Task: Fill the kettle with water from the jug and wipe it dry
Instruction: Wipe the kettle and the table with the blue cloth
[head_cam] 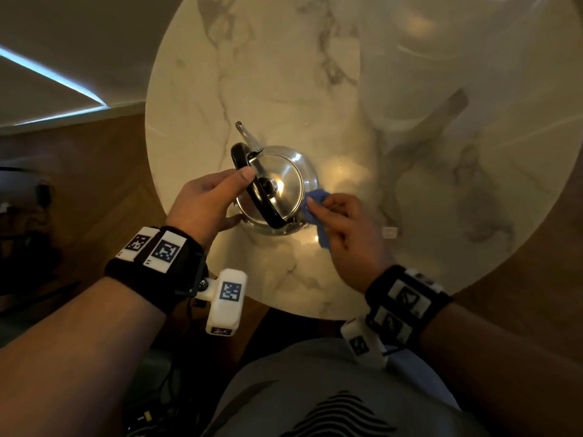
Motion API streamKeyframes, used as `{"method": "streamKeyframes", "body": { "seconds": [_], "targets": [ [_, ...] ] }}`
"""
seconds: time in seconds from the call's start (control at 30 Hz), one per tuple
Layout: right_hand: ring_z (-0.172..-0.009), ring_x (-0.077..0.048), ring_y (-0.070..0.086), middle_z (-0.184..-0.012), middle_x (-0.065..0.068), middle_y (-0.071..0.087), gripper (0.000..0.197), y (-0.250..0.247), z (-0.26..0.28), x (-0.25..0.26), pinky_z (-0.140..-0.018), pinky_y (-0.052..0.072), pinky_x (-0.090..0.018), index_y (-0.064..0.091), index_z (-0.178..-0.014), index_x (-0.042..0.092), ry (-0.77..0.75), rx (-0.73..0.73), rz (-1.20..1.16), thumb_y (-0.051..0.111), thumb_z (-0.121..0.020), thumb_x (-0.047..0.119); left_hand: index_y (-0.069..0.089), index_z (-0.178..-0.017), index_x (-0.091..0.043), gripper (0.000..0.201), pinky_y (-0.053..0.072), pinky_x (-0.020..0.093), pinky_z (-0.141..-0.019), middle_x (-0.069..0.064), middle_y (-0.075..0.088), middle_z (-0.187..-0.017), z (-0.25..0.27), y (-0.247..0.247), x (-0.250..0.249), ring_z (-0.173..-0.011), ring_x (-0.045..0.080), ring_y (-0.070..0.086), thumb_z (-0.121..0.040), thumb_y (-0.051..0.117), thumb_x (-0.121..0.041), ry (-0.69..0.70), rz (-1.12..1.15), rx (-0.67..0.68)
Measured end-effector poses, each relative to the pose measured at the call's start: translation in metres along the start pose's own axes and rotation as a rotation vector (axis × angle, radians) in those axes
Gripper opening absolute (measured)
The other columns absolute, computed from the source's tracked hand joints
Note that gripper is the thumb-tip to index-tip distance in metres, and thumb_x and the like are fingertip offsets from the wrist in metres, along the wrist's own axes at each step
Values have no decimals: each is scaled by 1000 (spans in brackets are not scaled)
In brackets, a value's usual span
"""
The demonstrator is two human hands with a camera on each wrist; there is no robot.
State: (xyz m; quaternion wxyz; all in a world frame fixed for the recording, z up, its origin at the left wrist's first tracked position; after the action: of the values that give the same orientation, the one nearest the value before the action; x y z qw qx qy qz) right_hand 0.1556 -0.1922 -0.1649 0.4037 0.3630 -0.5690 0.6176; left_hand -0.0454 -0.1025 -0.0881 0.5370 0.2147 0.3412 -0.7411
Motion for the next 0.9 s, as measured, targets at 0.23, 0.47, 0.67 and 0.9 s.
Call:
{"method": "streamKeyframes", "body": {
  "seconds": [0.23,0.47,0.67,0.9],
  "targets": [
    [-113,-12,52,-124,-1,54,39,-9,-60,-5,-98,27,0,65,-136,18,80,-96,25,48,-101,11,77,-101,-25,33,52,49,-97,-8,73,-113,1,1,3,-117,13,61,-80,69,-48,-12,11,-16],
    [-101,-14,60,-112,-1,56,30,16,12,-2,-92,46,-17,75,-120,13,24,-91,-150,59,-94,13,75,-108,-23,47,53,49,-96,-6,72,-115,-2,-1,6,-117,15,63,-74,70,-54,-3,15,-16],
    [-100,-15,66,-105,-3,69,23,21,10,-23,-92,54,-35,71,-102,25,267,-232,-382,60,-89,10,76,-103,-24,43,52,49,-97,-7,73,-113,-1,-1,7,-117,16,62,-73,71,-55,2,30,-14],
    [-79,-3,59,-94,9,66,24,12,-11,-31,-63,38,4,67,-117,20,501,-241,-308,58,-97,12,79,-91,-32,32,53,49,-96,-8,73,-113,1,0,6,-116,15,61,-73,70,-56,10,25,-14]
  ]
}}
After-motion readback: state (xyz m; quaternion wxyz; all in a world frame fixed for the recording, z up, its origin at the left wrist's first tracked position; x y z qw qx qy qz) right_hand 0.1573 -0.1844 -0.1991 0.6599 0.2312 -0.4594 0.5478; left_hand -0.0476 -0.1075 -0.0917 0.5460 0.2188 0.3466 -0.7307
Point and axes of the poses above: each hand's wrist, its own z-axis away from the middle knuckle, its own y-axis out of the palm, x = y × z, the point moved 7 cm from there along -z, towards the middle knuckle
